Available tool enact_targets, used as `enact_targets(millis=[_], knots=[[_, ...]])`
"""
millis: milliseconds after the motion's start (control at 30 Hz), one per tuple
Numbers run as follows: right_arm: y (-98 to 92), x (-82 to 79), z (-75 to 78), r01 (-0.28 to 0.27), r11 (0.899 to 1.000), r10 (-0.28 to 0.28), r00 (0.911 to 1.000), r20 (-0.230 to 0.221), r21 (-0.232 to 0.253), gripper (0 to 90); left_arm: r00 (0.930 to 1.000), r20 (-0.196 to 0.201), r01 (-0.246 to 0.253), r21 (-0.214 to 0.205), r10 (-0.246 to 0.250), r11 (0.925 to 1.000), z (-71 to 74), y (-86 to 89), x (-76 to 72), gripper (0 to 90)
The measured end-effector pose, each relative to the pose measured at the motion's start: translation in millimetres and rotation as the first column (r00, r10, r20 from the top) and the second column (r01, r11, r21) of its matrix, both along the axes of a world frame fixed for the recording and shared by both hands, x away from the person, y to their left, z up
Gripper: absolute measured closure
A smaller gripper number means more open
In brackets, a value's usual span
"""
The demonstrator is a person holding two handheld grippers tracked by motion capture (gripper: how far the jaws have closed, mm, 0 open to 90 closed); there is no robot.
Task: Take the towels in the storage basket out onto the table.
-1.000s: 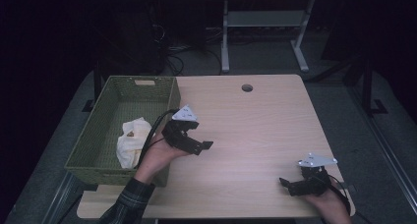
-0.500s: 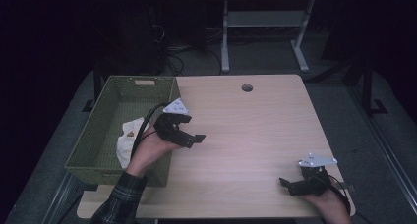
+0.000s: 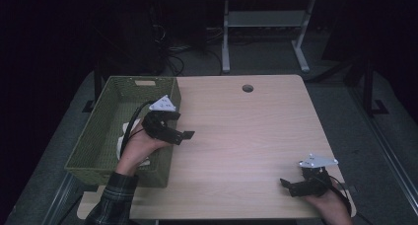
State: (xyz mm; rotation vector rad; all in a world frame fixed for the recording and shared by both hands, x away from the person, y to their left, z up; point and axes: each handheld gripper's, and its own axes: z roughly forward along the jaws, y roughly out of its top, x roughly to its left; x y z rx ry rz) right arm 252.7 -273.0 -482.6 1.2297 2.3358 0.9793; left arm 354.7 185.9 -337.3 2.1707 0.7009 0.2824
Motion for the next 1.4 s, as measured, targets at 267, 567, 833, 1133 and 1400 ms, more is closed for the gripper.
enact_targets(millis=[267,567,833,1133,1400], knots=[[0.0,0.0,0.0,0.000,1.000,0.000,1.0000,0.000,0.000,1.7,0.9994,0.012,-0.034,-0.007,0.034,0.9994,3.5,17.1,0.6,13.9],[0.0,0.0,0.0,0.000,1.000,0.000,1.0000,0.000,0.000,1.7,0.9972,0.018,-0.073,-0.002,0.073,0.9973,4.5,39.8,1.5,14.5],[0.0,0.0,0.0,0.000,1.000,0.000,1.0000,0.000,0.000,1.7,0.9938,0.024,-0.108,-0.002,0.108,0.9941,4.2,59.4,2.8,14.5],[0.1,0.0,0.0,0.002,1.000,-0.002,1.0000,0.000,0.001,1.7,0.9895,0.034,-0.141,0.017,0.140,0.9899,0.9,78.9,3.9,14.5],[0.1,0.0,0.0,0.001,1.000,-0.001,1.0000,0.000,0.001,1.7,0.9830,0.039,-0.181,0.050,0.180,0.9821,-7.0,95.2,7.4,14.5]])
